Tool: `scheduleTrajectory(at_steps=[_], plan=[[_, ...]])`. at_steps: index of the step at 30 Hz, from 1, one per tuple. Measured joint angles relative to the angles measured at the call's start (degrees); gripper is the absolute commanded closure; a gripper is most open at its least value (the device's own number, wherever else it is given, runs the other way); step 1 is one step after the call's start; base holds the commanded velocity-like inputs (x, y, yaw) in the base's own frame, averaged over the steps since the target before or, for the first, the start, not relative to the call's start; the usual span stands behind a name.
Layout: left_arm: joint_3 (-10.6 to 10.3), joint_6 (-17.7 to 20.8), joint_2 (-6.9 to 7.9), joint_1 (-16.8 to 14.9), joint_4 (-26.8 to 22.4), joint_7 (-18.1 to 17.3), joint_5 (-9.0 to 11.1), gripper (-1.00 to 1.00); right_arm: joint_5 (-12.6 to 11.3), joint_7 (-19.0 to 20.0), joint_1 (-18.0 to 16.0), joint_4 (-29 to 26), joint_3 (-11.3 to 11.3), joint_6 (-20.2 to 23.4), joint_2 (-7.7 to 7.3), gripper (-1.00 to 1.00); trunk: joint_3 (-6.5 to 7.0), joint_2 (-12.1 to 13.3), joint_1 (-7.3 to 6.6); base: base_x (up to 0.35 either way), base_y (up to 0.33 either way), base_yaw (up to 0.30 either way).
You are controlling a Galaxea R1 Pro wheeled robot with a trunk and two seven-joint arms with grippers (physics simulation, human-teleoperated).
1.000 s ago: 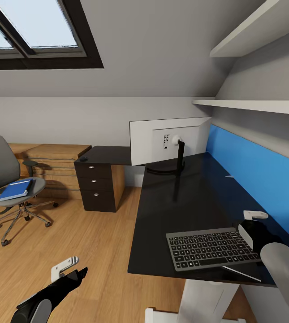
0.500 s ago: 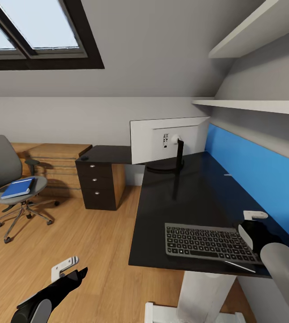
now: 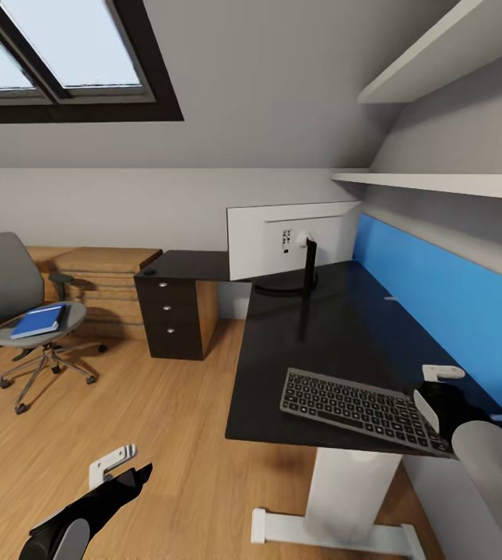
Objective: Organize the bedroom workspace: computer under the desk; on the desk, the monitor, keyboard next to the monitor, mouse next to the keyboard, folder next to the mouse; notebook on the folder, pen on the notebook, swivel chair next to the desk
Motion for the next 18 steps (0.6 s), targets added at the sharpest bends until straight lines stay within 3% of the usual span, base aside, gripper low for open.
scheduleTrajectory(at_steps=[18], plan=[[0.0,0.02,0.0,0.0,0.0,0.0,0.0,-1.0,0.0,0.0,0.0,-0.04,0.0,0.0,0.0,-1.0,0.0,0.0,-0.01,-0.159,0.0,0.0]])
